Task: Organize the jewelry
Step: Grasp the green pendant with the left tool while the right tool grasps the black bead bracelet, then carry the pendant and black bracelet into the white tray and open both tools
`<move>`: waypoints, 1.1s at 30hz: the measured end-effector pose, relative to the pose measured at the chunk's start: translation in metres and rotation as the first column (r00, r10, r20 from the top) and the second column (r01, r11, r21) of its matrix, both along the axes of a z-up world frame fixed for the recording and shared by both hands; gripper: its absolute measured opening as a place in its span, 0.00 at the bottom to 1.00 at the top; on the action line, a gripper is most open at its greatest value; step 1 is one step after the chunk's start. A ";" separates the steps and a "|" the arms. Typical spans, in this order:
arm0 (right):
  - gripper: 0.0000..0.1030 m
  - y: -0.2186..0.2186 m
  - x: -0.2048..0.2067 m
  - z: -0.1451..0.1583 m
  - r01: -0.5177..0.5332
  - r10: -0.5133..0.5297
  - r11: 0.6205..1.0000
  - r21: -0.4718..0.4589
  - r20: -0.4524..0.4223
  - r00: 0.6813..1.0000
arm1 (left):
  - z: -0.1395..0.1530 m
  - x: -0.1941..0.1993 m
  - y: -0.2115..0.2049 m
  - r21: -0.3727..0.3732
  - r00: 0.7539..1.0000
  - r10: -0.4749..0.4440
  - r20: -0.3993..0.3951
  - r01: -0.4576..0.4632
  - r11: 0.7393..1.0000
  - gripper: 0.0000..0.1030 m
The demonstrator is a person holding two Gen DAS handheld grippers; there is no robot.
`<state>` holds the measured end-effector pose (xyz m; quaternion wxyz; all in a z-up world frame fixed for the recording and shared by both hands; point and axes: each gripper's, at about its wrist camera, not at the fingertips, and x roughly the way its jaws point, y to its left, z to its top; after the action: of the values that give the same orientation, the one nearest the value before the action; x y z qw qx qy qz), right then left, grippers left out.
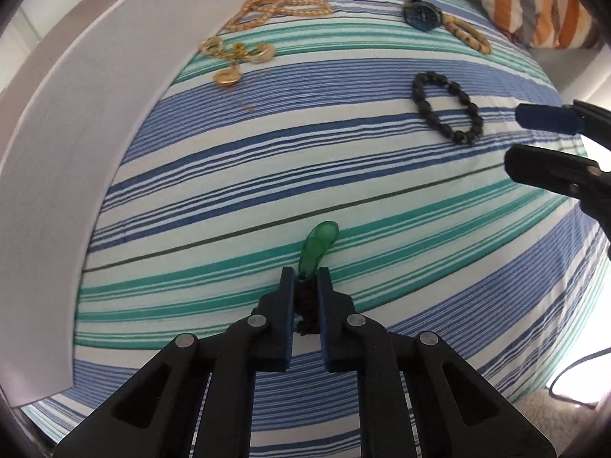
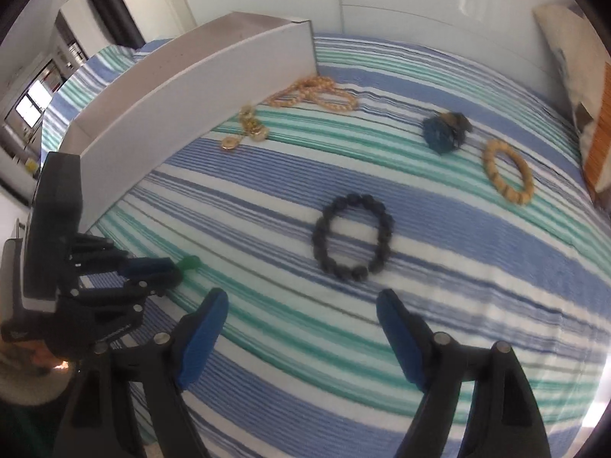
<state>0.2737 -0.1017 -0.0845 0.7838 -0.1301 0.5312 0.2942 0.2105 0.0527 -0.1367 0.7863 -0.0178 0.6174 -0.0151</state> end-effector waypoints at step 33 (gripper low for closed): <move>0.11 0.031 0.049 0.050 0.171 -0.074 0.948 0.267 -0.340 0.938 | 0.105 -0.007 0.107 -0.147 0.957 0.287 0.036 -0.279 0.949 0.08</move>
<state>0.3230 -0.0711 -0.0343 0.7128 0.0712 0.6110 0.3370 0.2032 0.1598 -0.0313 0.7943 -0.1609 0.5833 0.0538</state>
